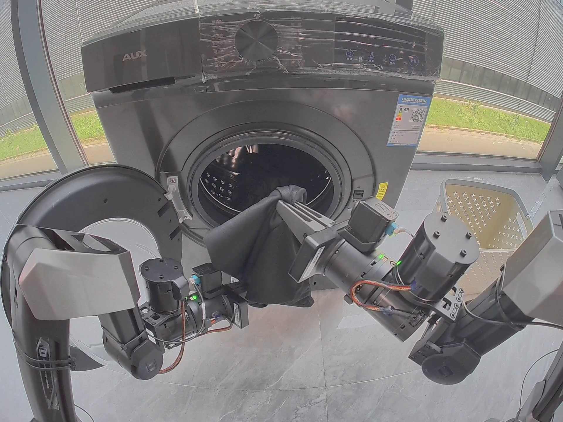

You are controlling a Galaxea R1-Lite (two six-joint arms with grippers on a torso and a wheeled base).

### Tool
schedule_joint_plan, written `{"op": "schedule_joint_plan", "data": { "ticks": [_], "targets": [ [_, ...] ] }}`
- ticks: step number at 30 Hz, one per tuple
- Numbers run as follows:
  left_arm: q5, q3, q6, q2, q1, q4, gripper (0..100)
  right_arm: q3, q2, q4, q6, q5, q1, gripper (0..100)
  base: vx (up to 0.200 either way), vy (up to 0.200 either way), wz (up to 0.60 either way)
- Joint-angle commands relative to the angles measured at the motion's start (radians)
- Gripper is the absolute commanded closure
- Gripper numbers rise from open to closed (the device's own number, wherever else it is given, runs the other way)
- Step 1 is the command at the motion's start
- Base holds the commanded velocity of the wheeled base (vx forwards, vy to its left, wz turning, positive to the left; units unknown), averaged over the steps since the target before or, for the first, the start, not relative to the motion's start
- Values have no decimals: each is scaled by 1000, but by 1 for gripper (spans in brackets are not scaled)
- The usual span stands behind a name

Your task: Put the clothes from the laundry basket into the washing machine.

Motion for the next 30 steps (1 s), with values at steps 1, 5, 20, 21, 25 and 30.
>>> {"op": "schedule_joint_plan", "data": {
  "ticks": [1, 5, 20, 21, 25, 30],
  "targets": [
    [-3, 48, 3, -58, -4, -1, 100, -3, 15, 3, -2, -9, -26, 100, 0, 0, 0],
    [-12, 181, 14, -183, -30, -1, 100, -9, 53, -1, -3, -9, -97, 100, 0, 0, 0],
    [3, 364, 33, -358, -113, -2, 100, 34, 113, -17, -19, -12, -114, 0, 0, 0, 0],
    [1, 355, 23, -374, -106, -2, 100, 48, 113, -16, -22, -12, -115, 0, 0, 0, 0],
    [0, 315, 13, -401, -90, -2, 100, 88, 126, -10, -22, -12, -115, 0, 0, 0, 0],
    [21, 260, -36, -415, -80, -2, 100, 137, 156, -8, -22, -12, -104, 0, 0, 0, 0]
  ]
}}
